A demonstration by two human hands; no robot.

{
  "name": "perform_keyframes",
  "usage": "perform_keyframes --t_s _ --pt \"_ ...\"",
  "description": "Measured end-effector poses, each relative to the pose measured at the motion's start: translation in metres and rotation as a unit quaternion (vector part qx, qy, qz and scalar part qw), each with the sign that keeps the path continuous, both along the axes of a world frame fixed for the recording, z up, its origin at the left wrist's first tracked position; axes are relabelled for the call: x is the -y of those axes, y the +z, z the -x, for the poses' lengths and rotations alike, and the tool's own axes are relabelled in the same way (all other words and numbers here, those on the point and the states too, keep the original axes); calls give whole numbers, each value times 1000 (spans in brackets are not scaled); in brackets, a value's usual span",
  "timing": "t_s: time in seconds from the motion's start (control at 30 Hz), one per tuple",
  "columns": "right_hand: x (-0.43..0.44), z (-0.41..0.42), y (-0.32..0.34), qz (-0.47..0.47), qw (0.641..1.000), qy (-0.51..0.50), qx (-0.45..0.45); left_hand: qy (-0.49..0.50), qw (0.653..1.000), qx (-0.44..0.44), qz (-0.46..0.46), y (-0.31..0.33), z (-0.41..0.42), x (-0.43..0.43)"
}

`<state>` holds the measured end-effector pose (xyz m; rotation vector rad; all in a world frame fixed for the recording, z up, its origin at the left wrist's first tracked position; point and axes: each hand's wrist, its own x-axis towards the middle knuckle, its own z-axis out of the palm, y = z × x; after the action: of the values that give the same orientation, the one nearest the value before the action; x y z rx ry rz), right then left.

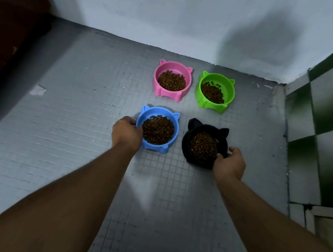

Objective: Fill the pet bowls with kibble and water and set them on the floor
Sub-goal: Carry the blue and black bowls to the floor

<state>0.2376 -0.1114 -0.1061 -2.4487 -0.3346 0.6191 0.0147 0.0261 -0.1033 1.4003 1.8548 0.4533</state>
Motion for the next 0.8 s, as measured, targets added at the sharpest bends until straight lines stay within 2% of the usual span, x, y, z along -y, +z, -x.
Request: perform_keyframes --t_s 0.2,0.37,0.5,0.57,0.67,0.8 --pt "3 1 27 50 999 20 -1 -70 996 28 52 14 10 8" --pt "7 30 108 87 992 96 0 -185 977 65 87 93 27 23" --pt "8 62 215 66 982 180 0 -213 968 54 120 199 37 42" --pt "14 80 285 48 976 212 -1 -220 969 48 105 260 43 57" --pt "35 103 394 23 971 238 -11 -219 972 45 79 356 59 81" --pt "63 138 509 -6 963 269 -26 -242 965 12 97 464 87 112"
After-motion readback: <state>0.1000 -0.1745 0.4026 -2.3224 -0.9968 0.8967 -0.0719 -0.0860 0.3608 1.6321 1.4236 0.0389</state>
